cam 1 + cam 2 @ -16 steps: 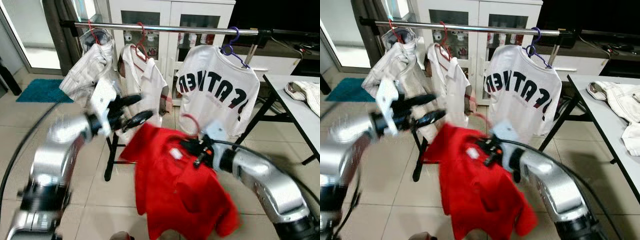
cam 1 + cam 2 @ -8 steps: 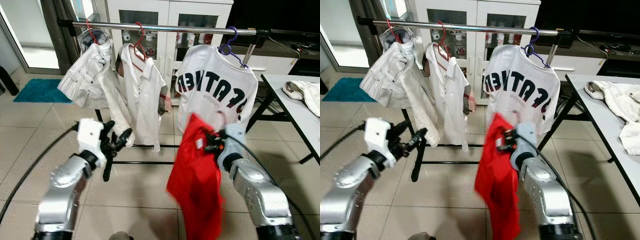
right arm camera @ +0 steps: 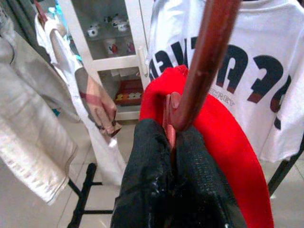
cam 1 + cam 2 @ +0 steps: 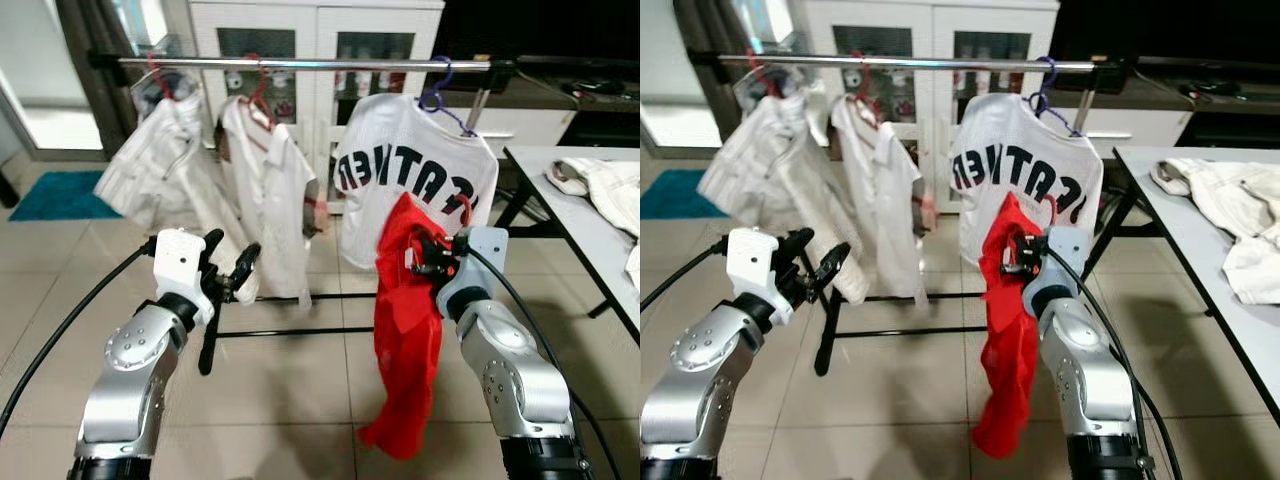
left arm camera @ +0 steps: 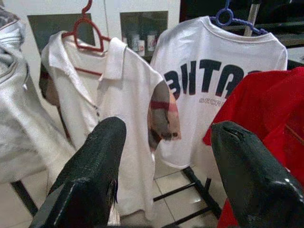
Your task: Hang hanger
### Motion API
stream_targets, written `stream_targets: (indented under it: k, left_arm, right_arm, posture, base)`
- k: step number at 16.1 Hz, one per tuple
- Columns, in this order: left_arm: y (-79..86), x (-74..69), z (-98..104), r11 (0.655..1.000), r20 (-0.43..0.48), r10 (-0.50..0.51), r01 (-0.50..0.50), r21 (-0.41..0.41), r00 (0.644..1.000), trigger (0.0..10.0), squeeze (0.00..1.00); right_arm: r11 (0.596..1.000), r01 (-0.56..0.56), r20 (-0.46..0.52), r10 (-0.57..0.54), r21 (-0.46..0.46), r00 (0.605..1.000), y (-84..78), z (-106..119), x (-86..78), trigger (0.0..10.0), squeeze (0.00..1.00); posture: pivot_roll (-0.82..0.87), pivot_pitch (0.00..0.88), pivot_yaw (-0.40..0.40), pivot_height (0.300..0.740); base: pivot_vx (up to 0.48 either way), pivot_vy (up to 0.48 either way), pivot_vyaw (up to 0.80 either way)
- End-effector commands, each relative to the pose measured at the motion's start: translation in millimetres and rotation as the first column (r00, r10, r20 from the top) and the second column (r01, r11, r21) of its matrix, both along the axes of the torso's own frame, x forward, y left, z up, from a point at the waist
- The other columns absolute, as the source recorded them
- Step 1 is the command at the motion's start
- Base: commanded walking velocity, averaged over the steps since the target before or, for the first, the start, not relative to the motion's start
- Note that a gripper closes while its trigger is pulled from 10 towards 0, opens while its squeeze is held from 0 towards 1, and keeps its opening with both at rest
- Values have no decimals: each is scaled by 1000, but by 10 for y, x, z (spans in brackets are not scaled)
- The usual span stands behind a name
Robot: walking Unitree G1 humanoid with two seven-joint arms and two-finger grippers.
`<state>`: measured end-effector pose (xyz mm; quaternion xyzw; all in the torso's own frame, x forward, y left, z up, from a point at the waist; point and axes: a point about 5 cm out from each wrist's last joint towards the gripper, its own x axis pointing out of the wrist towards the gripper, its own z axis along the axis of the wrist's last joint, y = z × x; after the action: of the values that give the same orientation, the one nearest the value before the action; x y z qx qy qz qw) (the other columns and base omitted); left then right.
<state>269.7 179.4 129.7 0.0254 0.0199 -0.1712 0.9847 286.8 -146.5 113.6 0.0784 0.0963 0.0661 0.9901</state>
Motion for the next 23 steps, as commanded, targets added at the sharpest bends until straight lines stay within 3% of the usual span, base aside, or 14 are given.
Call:
stream_targets:
  k: [1,5,10,14,17,23]
  left_arm:
    - [-20,11,50,1000,15,2,-2,12,1000,10000,0]
    - [-129,-3,15,993,4,-87,86,76,996,10000,0]
    - [-168,25,8,994,-2,-88,88,63,996,10000,0]
    - [-106,69,32,996,4,-62,62,57,998,10000,0]
    - [-138,80,30,996,6,-70,70,63,998,10000,0]
    - [-120,67,49,998,16,-44,43,52,999,10000,0]
  right_arm:
    - [998,-39,106,43,-39,993,70,208,47,10000,0]
    - [998,-5,135,12,-57,991,66,239,97,10000,0]
    - [997,14,144,-2,-80,990,19,217,82,10000,0]
    - [993,-5,163,24,-115,986,15,282,96,10000,0]
    - [991,20,171,3,-134,985,-89,291,144,10000,0]
    - [988,-38,169,63,-151,984,-40,297,171,10000,0]
  posture:
    - [5,0,23,740]
    - [10,0,22,740]
    - [6,0,40,740]
    - [-6,0,35,740]
    - [2,0,19,740]
    - [23,0,3,740]
  base:
    - [337,0,0]
    - [348,0,223]
    - [348,0,0]
    - [349,0,0]
    - [349,0,0]
    - [351,0,0]
